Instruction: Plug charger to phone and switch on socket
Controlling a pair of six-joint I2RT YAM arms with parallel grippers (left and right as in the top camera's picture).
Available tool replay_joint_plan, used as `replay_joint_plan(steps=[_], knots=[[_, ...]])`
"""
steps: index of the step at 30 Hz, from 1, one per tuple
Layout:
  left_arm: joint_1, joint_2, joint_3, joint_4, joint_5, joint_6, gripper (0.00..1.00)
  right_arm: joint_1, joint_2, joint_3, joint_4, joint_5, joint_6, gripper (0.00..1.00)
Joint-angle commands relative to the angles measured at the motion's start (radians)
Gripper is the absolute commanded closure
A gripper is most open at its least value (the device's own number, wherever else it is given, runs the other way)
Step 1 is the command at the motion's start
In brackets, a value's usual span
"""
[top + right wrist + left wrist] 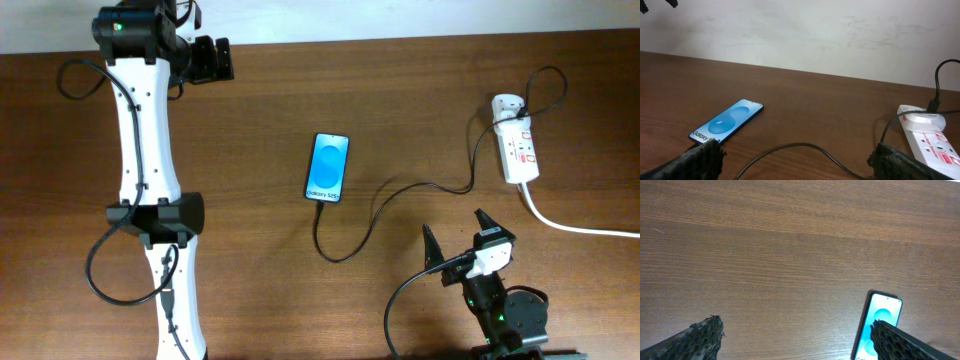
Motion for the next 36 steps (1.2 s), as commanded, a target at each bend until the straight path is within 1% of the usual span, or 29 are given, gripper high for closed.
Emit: replay_joint_plan(steps=[1,4,5,8,9,10,14,18,20,21,23,25,26,29,31,32,35,36], knots=[[-0.002,-0.129,-0.045,-0.001,-0.039,0.016,0.01,-0.008,-0.009,-0.005,-0.007,0.009,0.007,0.02],[-0.002,-0.309,-0.249,0.000,-0.151,0.015,0.01,-0.008,-0.009,-0.005,-0.007,0.009,0.007,0.02],[-0.002,-0.387,-0.364,0.011,-0.175,0.015,0.01,-0.008,-0.009,-0.005,-0.007,0.009,0.007,0.02],[-0.002,-0.652,-0.824,0.193,-0.174,0.015,0.00,-0.008,-0.009,-0.005,-0.007,0.009,0.007,0.02],[-0.002,-0.726,-0.949,0.210,-0.174,0.015,0.01,-0.008,-0.009,-0.005,-0.007,0.009,0.007,0.01],[-0.002,-0.772,-1.025,0.209,-0.174,0.015,0.01,-0.008,-0.009,-0.005,-0.007,0.009,0.007,0.02],[-0.002,-0.949,-1.227,0.213,-0.175,0.016,0.01,-0.008,-0.009,-0.005,-0.007,0.009,0.007,0.02],[-0.001,-1.132,-1.545,0.383,-0.186,0.016,0.01,-0.008,-0.009,-0.005,-0.007,0.009,0.007,0.02],[-0.001,-1.249,-1.722,0.396,-0.188,0.016,0.01,-0.008,-0.009,-0.005,-0.007,0.009,0.007,0.02],[-0.001,-1.302,-1.780,0.407,-0.214,0.016,0.01,-0.008,-0.009,-0.005,-0.007,0.009,0.007,0.02],[-0.001,-1.410,-1.896,0.494,-0.242,0.016,0.01,-0.008,-0.009,-0.005,-0.007,0.009,0.007,0.02],[-0.001,-1.551,-2.029,0.616,-0.242,0.015,0.01,-0.008,-0.009,-0.005,-0.007,0.009,0.007,0.02],[-0.001,-1.604,-2.074,0.640,-0.243,0.015,0.01,-0.008,-0.009,-0.005,-0.007,0.009,0.007,0.02],[0.025,-1.919,-2.243,0.692,-0.243,0.016,0.01,-0.008,-0.009,-0.005,-0.007,0.009,0.007,0.02],[0.035,-2.044,-2.309,0.697,-0.247,0.016,0.01,-0.008,-0.009,-0.005,-0.007,0.009,0.007,0.02],[0.035,-2.095,-2.388,0.762,-0.241,0.016,0.01,-0.008,-0.009,-0.005,-0.007,0.009,0.007,0.02],[0.035,-2.106,-2.569,1.007,-0.230,0.016,0.01,-0.008,-0.009,-0.005,-0.007,0.009,0.007,0.02],[0.035,-2.131,-2.636,1.106,-0.203,0.016,0.01,-0.008,-0.009,-0.005,-0.007,0.009,0.007,0.02]])
